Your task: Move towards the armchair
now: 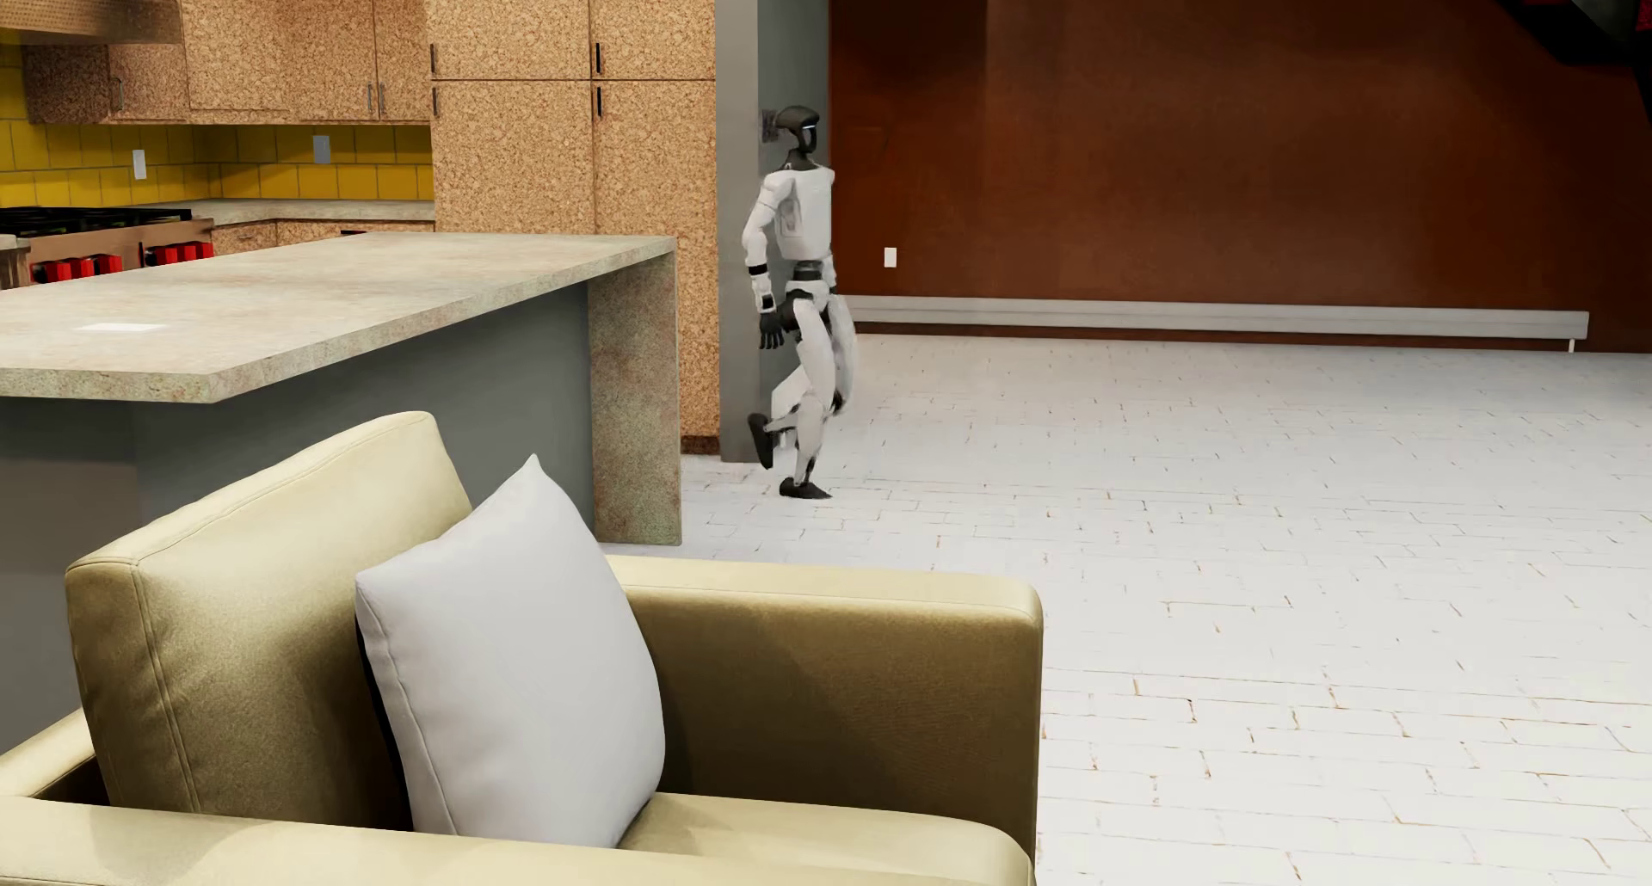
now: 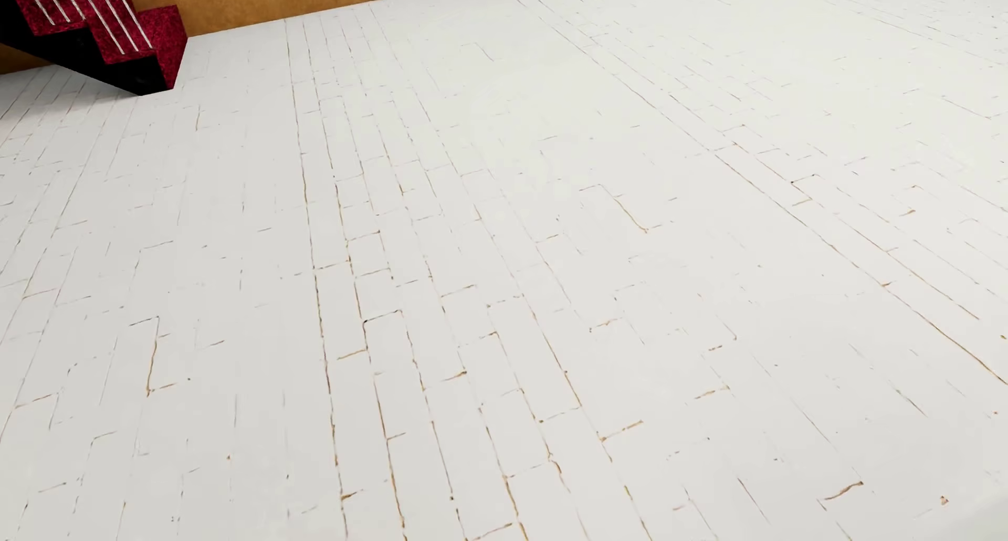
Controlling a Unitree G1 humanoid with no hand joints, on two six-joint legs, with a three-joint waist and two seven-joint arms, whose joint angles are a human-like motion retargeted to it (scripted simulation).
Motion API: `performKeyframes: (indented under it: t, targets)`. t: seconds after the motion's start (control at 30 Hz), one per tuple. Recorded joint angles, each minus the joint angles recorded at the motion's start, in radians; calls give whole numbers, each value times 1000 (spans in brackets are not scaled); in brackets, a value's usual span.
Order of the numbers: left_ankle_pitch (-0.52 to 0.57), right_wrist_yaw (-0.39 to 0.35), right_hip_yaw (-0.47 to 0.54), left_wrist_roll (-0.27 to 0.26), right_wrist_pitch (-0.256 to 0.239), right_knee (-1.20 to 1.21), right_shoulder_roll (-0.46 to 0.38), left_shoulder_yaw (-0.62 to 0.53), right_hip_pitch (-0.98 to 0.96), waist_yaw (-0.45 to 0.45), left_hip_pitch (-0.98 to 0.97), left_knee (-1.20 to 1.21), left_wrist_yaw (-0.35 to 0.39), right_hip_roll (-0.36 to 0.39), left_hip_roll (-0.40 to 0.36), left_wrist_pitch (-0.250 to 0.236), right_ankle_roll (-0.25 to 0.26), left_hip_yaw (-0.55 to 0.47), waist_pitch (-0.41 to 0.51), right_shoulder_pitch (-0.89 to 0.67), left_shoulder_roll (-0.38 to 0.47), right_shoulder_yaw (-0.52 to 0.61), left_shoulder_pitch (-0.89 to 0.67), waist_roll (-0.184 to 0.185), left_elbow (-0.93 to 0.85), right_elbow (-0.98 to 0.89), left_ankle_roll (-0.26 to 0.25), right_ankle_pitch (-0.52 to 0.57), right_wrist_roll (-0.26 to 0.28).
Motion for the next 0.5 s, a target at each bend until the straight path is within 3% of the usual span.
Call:
performKeyframes:
  t: [0.07,0.13,0.2,0.27,0.37,0.43,0.5]
  targets:
    - [-156,0,0,0,0,-26,-14,-78,118,56,-84,50,0,-9,5,0,0,0,36,-67,-10,-144,23,-23,48,-63,0,-49,0]
    - [-260,0,0,0,0,-50,-27,-112,202,95,-169,-117,0,-22,-46,0,0,0,56,-105,-12,-303,41,-33,55,-183,0,-72,0]
    - [-183,0,0,0,0,-73,-30,-87,261,147,-205,-373,0,-40,-92,0,0,0,76,-149,-7,-362,42,-36,48,-256,0,-66,0]
    - [-59,0,0,0,0,-86,-18,-45,314,163,-227,-580,0,-54,-115,0,0,0,89,-194,10,-328,30,-36,32,-239,0,-68,0]
    - [17,0,0,0,0,-89,-7,44,407,139,-262,-687,0,-70,-167,0,0,0,113,-164,37,-232,-12,-24,8,-167,0,-78,0]
    - [11,0,0,0,0,-89,-8,151,467,162,-267,-668,0,-70,-178,0,0,0,105,-112,47,-80,-16,-9,-33,-72,0,-71,0]
    - [26,0,0,0,0,-88,21,195,519,197,-261,-605,0,-105,-182,0,0,0,91,-47,65,112,-15,-50,-46,56,0,-2,0]
